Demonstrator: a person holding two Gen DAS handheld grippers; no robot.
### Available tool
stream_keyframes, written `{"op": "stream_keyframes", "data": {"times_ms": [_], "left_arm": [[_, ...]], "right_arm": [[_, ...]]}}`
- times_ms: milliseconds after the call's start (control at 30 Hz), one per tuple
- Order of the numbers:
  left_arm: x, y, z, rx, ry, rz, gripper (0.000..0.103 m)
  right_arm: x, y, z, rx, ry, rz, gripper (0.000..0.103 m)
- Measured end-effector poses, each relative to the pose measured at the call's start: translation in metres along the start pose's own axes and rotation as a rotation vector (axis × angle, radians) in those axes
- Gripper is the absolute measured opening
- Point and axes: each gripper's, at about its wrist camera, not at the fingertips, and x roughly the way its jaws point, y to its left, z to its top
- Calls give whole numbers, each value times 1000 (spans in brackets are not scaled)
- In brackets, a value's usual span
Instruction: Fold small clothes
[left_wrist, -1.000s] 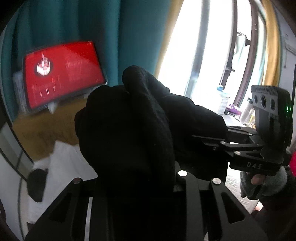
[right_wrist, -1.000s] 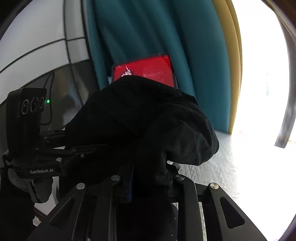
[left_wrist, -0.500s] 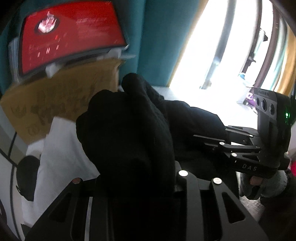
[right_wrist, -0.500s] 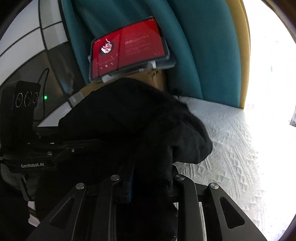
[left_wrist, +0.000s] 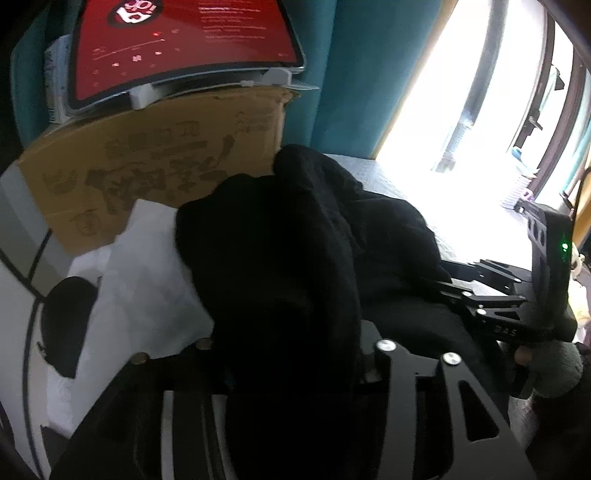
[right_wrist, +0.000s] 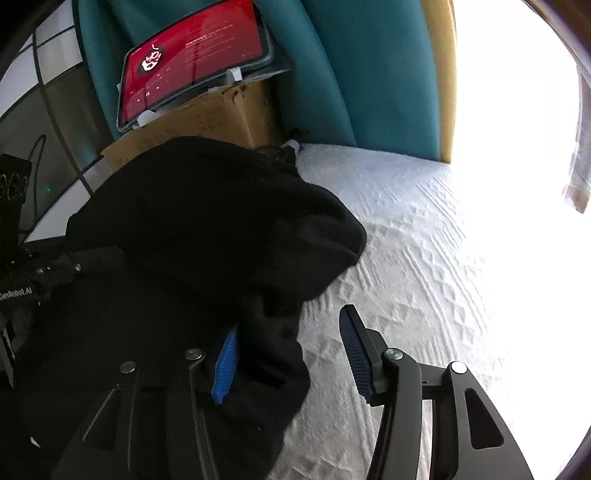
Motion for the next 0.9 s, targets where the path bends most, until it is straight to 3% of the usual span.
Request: {"op": "stream_keyframes", "data": {"times_ms": [233, 367, 667, 900], "left_arm": [[-25, -11, -7, 5, -41, 57, 54], [-42, -20, -12, -10, -62, 44, 57], [-52, -47, -41, 5, -38, 30, 58], [-45, -33, -70, -43, -1, 76, 60]], "right_arm": [[-16, 0, -9, 4, -5, -22, 54], [-32, 4, -16, 0, -22, -18, 54], [-58, 29, -38, -41, -37, 18, 54], [-53, 35, -67, -39, 5, 36, 54]]}}
